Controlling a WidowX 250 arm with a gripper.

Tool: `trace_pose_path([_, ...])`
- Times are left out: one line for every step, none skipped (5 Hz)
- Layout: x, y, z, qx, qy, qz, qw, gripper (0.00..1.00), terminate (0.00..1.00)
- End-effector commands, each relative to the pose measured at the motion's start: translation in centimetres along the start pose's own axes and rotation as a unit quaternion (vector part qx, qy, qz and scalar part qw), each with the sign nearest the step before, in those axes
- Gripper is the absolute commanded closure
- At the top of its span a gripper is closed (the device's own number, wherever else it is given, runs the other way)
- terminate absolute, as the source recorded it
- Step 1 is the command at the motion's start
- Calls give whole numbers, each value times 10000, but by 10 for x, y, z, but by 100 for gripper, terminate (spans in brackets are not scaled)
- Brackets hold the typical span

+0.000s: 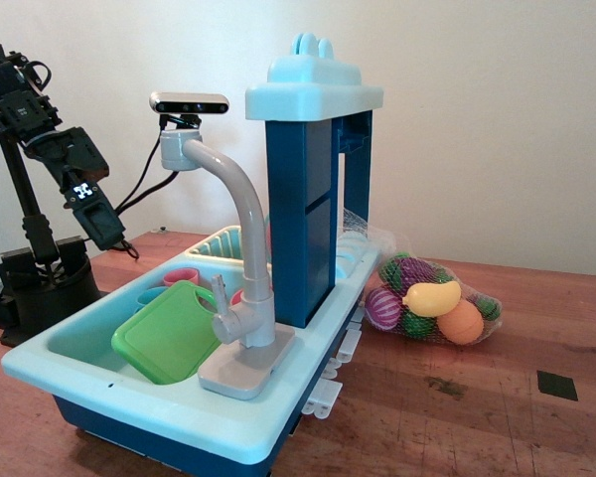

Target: Turn lever vertical to front

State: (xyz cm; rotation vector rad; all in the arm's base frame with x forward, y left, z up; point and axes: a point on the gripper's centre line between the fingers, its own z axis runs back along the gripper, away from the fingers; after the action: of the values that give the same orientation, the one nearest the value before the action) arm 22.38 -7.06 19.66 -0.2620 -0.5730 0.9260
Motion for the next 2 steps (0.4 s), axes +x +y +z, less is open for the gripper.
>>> trace_pose_path([0, 0, 0, 0, 0, 0, 10000, 0, 0])
trace_pose_path([-2, -29, -9, -231, 102, -166, 9995, 0, 0])
